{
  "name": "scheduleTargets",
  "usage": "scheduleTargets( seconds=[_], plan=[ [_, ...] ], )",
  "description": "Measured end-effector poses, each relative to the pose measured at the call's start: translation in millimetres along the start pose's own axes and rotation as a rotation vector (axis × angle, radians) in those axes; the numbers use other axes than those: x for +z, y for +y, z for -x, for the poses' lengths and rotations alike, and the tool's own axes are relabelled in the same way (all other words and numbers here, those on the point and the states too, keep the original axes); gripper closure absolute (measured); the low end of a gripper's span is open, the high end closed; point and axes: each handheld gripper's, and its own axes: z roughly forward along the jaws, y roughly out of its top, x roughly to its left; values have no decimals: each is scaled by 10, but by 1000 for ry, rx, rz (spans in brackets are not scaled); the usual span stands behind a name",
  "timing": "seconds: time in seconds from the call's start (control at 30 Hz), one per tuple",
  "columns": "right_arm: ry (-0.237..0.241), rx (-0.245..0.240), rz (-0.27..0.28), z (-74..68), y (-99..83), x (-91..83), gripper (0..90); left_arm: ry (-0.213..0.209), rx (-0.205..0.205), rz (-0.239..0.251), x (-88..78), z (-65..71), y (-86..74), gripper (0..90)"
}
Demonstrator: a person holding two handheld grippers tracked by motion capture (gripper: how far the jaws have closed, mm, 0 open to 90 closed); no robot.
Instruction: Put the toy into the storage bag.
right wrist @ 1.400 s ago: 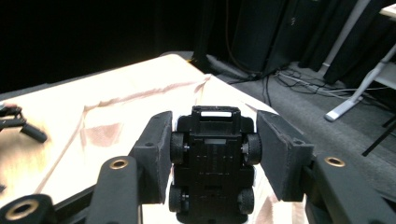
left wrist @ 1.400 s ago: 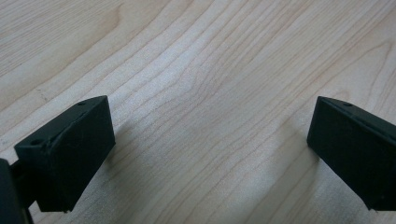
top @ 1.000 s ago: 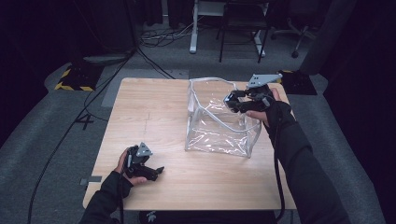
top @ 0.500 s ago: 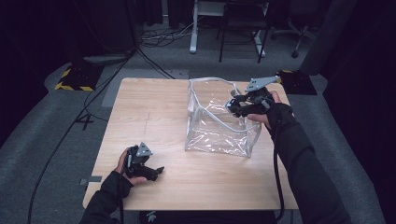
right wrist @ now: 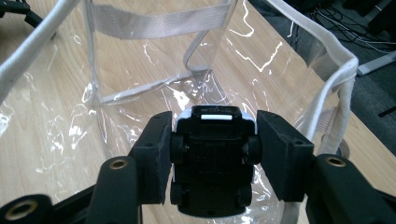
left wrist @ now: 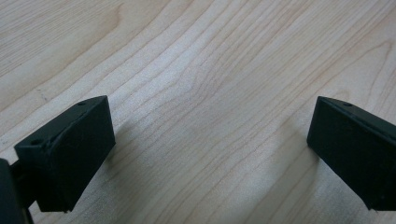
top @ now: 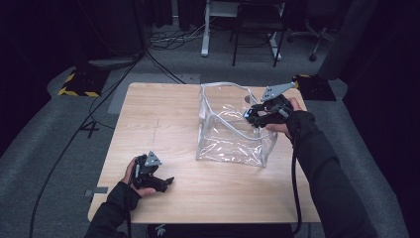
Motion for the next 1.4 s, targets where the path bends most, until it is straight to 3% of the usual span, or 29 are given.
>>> scheduleTargets(
  seconds=[0.53,1.4],
  plan=[
    [-2,-32,1,-4,-55,-170,482,6,5,4,0,-2,1,10],
    [2,-56,-69,-27,-165,-358,481,6,3,4,0,-1,1,10]
  ],
)
